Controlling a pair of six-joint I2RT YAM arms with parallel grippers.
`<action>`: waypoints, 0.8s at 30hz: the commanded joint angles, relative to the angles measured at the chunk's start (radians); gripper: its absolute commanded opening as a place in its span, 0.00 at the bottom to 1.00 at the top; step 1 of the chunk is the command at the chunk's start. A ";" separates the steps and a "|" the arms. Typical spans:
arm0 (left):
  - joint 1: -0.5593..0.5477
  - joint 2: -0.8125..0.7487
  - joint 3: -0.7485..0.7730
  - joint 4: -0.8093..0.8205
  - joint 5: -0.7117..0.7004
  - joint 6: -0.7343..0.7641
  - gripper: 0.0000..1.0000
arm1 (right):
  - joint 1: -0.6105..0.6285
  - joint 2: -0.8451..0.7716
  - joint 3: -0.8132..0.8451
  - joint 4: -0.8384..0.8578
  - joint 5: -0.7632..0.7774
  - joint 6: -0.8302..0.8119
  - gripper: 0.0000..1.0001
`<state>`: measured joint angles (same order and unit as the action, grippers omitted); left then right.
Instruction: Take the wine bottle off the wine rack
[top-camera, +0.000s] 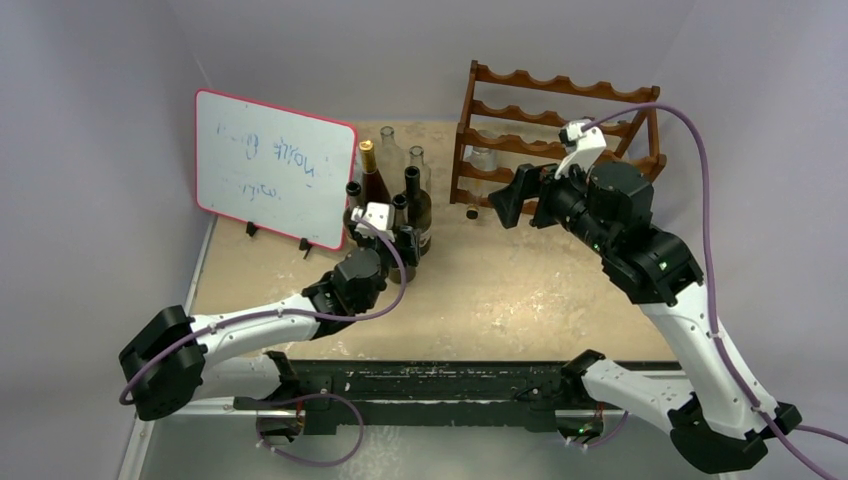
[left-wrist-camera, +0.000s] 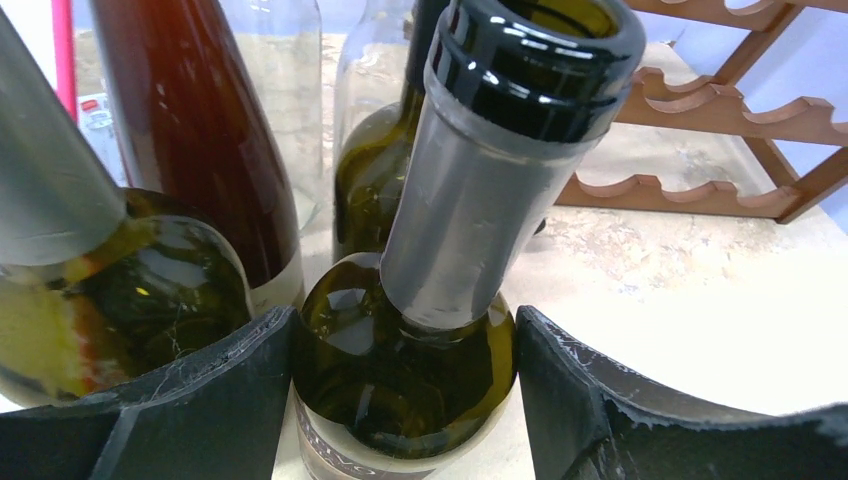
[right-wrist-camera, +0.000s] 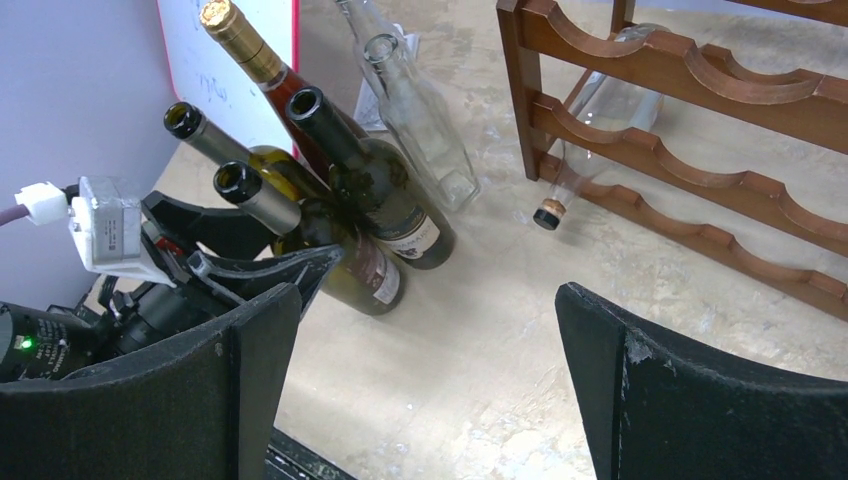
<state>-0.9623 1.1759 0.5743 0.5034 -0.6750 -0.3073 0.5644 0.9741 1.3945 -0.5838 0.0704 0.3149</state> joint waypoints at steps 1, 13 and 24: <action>0.005 -0.003 -0.008 0.193 0.026 -0.047 0.00 | -0.001 -0.030 -0.018 0.059 0.021 0.010 1.00; 0.005 -0.010 -0.080 0.150 0.070 -0.049 0.63 | 0.000 -0.038 -0.037 0.069 0.014 0.013 1.00; 0.005 -0.074 -0.007 -0.074 0.124 -0.062 0.79 | 0.000 -0.047 -0.085 0.098 0.004 0.014 1.00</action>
<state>-0.9615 1.1351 0.5068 0.5354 -0.6071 -0.3405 0.5644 0.9459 1.3148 -0.5587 0.0689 0.3195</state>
